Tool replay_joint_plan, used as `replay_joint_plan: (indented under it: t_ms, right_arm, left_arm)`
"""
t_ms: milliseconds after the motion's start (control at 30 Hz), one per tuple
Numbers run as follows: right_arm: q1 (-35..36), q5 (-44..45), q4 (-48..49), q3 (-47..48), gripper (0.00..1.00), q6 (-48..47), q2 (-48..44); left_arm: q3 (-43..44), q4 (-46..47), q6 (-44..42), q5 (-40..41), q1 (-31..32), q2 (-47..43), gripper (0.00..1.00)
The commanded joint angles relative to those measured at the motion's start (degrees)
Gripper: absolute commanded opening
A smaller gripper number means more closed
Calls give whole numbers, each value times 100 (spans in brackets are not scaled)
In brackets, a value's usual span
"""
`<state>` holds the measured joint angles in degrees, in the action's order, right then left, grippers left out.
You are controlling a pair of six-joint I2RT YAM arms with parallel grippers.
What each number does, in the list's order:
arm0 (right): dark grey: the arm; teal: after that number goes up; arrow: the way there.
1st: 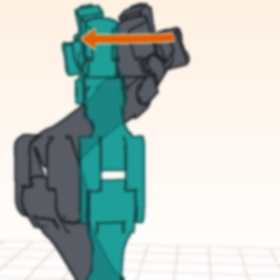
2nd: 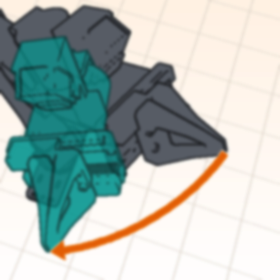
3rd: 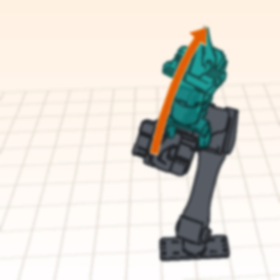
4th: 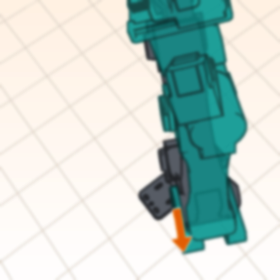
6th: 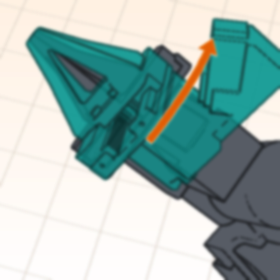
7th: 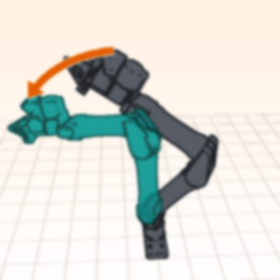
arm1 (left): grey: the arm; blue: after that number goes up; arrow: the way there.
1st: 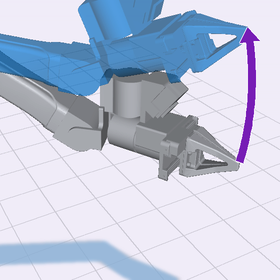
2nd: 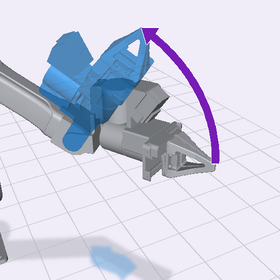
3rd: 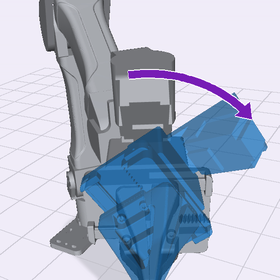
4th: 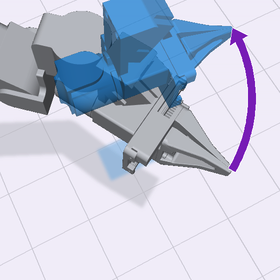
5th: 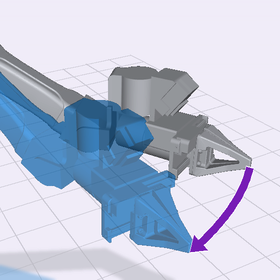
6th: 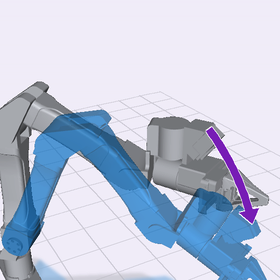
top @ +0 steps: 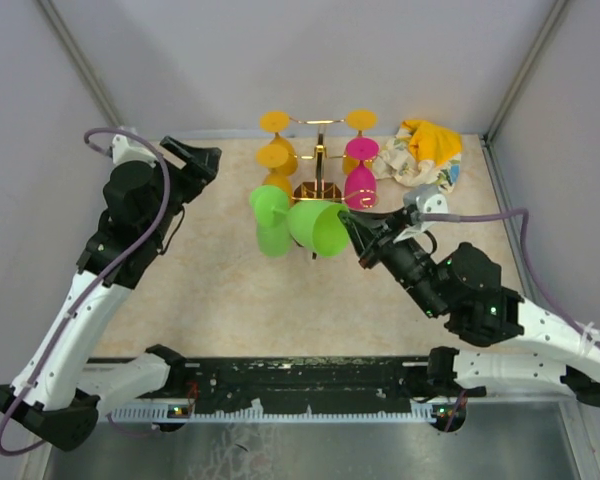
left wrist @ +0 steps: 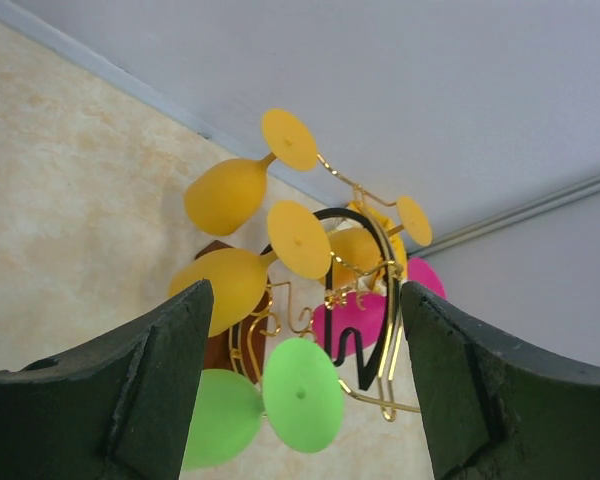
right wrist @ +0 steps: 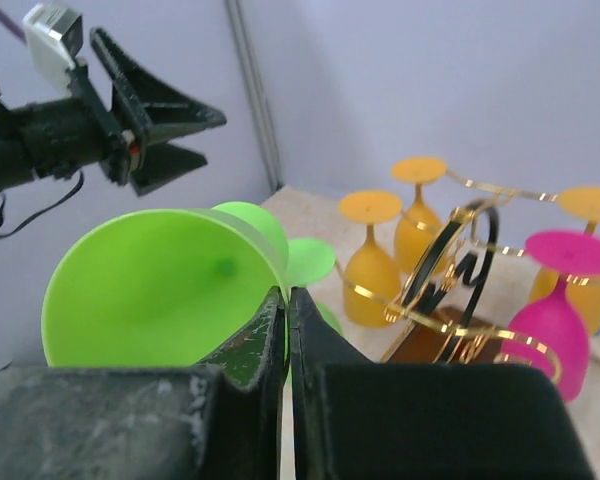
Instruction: Place the wine glass upside down on the wine glass rack
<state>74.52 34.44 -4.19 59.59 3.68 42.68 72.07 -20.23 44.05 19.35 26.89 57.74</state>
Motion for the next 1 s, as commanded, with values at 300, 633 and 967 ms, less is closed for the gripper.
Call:
replay_joint_plan:
  t_ms: [300, 633, 967]
  right_arm:
    - [-70, 573, 6385, -581, 0, -5122, 1897]
    - [-392, -333, 6861, -796, 0, -4683, 2394]
    - [-383, -549, 6925, -774, 0, -4368, 2780]
  left_arm:
    - [-274, 147, 3181, -659, 9, -268, 73]
    - [-424, 650, 3655, -1366, 9, -105, 73]
    - [-304, 915, 3627, -1860, 9, 200, 68]
